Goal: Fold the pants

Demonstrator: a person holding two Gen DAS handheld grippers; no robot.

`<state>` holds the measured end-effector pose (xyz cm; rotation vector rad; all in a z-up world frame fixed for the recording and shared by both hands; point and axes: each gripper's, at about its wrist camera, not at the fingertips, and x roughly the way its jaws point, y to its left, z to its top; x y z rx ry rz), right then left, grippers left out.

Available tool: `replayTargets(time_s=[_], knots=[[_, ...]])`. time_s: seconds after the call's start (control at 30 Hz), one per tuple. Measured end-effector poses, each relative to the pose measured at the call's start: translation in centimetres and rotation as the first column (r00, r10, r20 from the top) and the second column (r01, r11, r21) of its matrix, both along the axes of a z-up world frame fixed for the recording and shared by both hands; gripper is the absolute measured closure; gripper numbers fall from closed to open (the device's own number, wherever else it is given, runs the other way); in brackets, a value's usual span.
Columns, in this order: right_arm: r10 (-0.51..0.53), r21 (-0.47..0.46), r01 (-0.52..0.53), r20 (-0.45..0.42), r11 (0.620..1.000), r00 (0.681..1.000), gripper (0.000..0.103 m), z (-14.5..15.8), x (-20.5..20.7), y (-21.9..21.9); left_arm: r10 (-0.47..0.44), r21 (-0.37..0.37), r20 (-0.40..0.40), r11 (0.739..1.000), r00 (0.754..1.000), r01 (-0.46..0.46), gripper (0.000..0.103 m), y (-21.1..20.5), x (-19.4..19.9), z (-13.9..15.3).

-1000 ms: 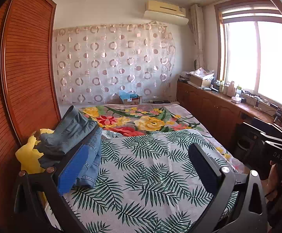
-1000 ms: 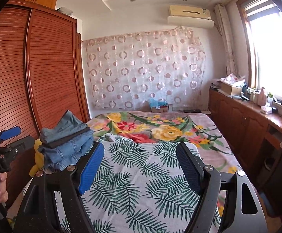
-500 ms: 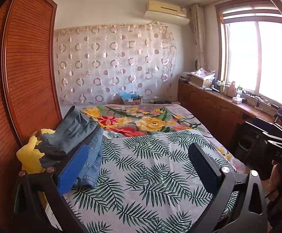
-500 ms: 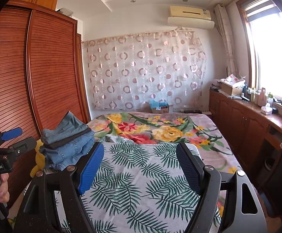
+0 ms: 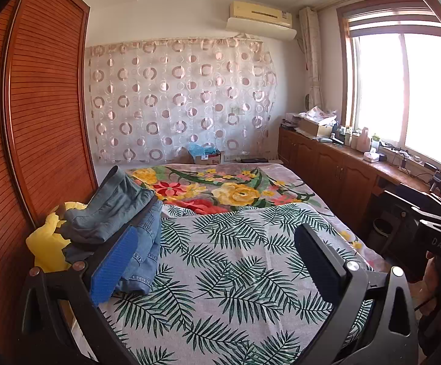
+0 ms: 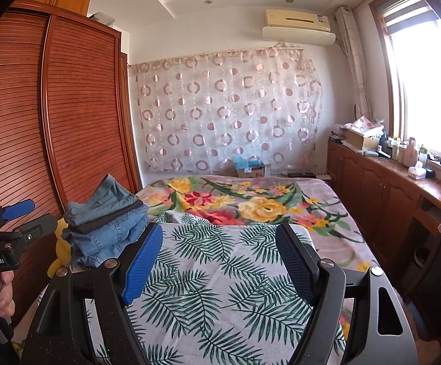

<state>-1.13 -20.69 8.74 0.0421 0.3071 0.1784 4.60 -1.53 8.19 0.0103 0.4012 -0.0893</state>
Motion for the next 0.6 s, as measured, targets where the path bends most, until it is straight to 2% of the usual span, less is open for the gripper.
replayTargets(time_s=[0.6], knots=[[0.003, 0.003, -0.003, 0.001, 1.0, 1.0, 0.025, -0.28, 0.12, -0.25, 0.0, -0.001, 0.0, 1.0, 1.0, 0.0, 0.0, -0.02, -0.01, 0.01]])
